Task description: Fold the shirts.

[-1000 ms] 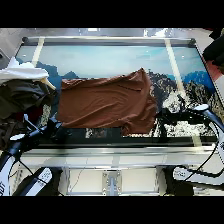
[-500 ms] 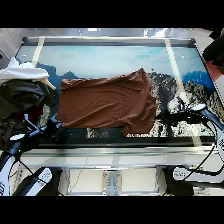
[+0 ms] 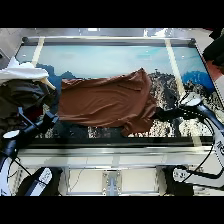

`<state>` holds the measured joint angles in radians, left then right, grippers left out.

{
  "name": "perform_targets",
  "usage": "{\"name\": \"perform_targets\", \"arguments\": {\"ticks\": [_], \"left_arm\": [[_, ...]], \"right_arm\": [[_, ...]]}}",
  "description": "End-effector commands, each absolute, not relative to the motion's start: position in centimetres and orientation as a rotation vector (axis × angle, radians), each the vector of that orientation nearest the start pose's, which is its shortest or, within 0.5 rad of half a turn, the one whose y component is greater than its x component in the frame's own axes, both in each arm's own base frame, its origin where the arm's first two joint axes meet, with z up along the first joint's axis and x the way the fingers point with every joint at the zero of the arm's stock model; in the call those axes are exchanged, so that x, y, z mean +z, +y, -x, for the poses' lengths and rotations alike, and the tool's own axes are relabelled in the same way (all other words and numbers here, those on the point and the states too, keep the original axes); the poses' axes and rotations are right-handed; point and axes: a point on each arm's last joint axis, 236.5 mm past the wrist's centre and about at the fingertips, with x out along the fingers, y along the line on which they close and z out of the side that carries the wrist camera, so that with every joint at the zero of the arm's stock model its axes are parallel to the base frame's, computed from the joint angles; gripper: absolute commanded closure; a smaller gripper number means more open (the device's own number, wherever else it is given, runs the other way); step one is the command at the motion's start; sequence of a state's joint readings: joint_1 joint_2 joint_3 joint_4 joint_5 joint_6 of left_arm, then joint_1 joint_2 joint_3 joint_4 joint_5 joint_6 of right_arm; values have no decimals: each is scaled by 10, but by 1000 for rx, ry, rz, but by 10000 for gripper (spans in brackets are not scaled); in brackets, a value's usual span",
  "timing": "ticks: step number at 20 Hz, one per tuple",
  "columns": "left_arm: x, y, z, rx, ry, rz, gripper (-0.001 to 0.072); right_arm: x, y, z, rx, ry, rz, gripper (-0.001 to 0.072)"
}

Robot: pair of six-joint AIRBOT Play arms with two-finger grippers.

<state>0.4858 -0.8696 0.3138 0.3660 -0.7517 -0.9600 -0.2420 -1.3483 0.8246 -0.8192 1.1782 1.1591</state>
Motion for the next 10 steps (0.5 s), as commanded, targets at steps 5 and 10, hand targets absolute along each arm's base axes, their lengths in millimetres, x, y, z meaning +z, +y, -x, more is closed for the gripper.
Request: {"name": "perform_targets", "arguments": {"ticks": [5,10], "left_arm": [[208,-9,-318,-199,282,665,700],[329,35,-236,148,167,230,700]], "right_arm": [[153,80,-285,561,1052,-275,702],[329,56,-226,289,515,13,704]]}}
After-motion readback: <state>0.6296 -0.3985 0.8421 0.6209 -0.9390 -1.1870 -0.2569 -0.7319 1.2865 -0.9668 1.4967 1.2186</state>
